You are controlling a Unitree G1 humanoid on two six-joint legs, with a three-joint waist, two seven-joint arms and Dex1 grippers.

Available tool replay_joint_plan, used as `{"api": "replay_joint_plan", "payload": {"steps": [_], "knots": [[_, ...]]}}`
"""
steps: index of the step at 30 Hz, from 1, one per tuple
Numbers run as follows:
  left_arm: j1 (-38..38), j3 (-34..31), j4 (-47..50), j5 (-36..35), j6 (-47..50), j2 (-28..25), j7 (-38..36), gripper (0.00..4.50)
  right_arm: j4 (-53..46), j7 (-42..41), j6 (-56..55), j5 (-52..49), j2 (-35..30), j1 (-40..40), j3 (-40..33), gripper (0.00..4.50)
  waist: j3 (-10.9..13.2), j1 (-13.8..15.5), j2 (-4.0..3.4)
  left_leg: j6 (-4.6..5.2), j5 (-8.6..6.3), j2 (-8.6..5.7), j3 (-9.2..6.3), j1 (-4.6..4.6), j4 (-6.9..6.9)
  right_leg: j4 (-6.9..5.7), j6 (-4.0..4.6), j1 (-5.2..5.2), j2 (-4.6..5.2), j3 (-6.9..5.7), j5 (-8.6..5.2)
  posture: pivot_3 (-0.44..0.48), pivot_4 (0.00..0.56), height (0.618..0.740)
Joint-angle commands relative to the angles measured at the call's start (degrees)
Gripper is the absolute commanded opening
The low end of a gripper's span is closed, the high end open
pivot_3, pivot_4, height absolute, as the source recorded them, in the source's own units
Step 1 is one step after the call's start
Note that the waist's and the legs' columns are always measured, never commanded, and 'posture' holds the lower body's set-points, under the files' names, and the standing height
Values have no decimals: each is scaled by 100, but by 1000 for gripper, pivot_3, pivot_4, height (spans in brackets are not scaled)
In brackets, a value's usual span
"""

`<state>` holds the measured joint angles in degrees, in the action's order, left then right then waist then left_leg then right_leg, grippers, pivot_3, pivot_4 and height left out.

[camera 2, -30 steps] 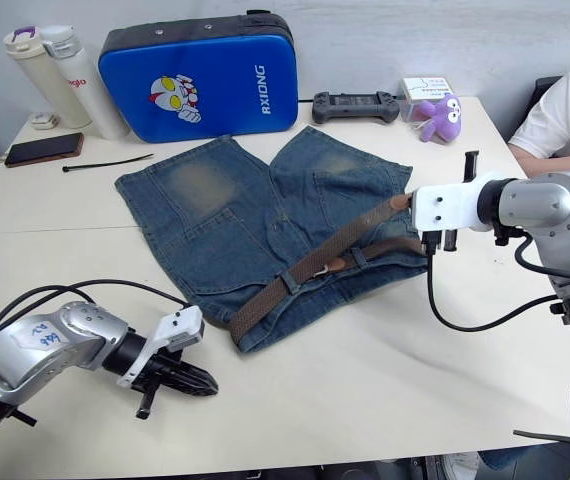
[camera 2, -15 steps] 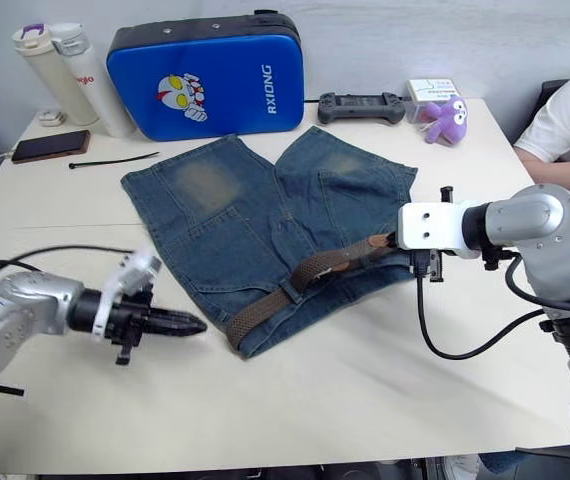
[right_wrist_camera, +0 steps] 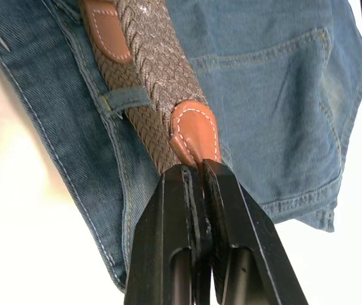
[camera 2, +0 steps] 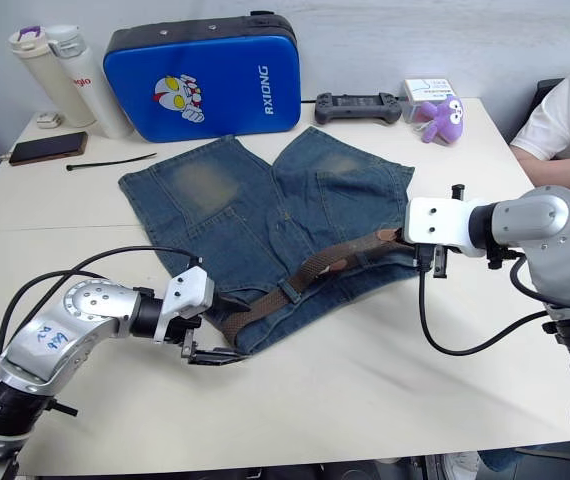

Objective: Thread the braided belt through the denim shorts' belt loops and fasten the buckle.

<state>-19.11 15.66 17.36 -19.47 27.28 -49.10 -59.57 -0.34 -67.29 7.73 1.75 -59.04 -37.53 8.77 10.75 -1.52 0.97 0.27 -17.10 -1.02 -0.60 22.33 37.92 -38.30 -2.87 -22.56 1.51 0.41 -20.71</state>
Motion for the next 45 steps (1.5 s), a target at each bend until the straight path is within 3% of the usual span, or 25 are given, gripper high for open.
{"api": "replay_joint_plan", "payload": {"steps": [1,8,11,16,17,20,24,30,34,40,42,45], "knots": [[11,391,-406,761,-836,-71,-256,4390,-64,58,13,76,-139,-59,-221,0,0,2,0,0,0,0,-1,0,0,1,0,0,0,0,0,0,150,740],[-232,752,-1154,1258,-1422,527,-412,4390,-121,127,119,81,-131,-28,-281,0,-8,96,-13,21,-11,-3,1,-6,7,0,0,11,5,-1,0,0,150,740],[-309,724,-1227,1299,-1450,654,-519,3628,-176,136,173,53,-105,0,-280,0,-10,180,-17,27,-15,-6,0,-5,16,-1,-2,14,9,-2,1,0,150,740],[-317,601,-1247,1476,-1817,262,-871,1597,-658,-70,567,-399,43,143,-279,0,-11,134,-19,28,-15,-5,0,-3,13,1,-3,12,6,-2,1,0,150,740],[-298,579,-1262,1524,-1907,154,-934,1011,-756,-114,631,-481,63,175,-268,0,-12,122,-20,19,-10,-3,2,-3,11,1,-3,9,4,-1,1,0,150,740],[-185,378,-1582,1738,-2553,-443,-1144,581,-1164,-268,1039,-831,214,309,-178,0,-15,10,-22,20,-11,5,5,-7,5,-2,-2,7,-3,1,1,0,150,740],[-130,152,-2332,1819,-3657,-1066,-1420,573,-1566,-313,1591,-1175,529,396,-4,0,-18,-92,-28,20,-11,10,13,-28,-4,-24,7,9,-5,5,-4,0,150,740],[-470,-74,-3887,1833,-5091,-1537,-1826,573,-1720,-286,1903,-1283,936,298,306,0,-19,-115,-29,19,-11,12,11,-37,-3,-44,17,7,-5,1,-9,0,150,740],[-577,-302,-4248,1560,-5084,-1785,-2112,555,-1689,-315,1870,-1336,1005,273,330,0,-19,-105,-29,19,-11,11,12,-29,-3,-44,17,-1,-2,1,-10,0,150,740],[-79,-602,-3872,1323,-4588,-2025,-2190,555,-1504,-268,1726,-1308,1147,179,403,0,-18,-136,-28,18,-11,12,12,-14,-2,-42,17,-12,-1,0,-10,0,150,740],[209,-777,-3527,955,-3460,-2243,-2368,1570,-1460,-237,1684,-1314,1192,150,416,0,-17,-151,-24,18,-12,11,12,-14,-2,-41,17,-12,0,-1,-10,0,150,740],[376,-1144,-3367,719,-2700,-2487,-2254,2729,-1417,-185,1639,-1335,1272,91,424,0,-16,-160,-23,18,-12,12,11,-11,-3,-42,17,-14,-1,-1,-10,0,150,740]]}}
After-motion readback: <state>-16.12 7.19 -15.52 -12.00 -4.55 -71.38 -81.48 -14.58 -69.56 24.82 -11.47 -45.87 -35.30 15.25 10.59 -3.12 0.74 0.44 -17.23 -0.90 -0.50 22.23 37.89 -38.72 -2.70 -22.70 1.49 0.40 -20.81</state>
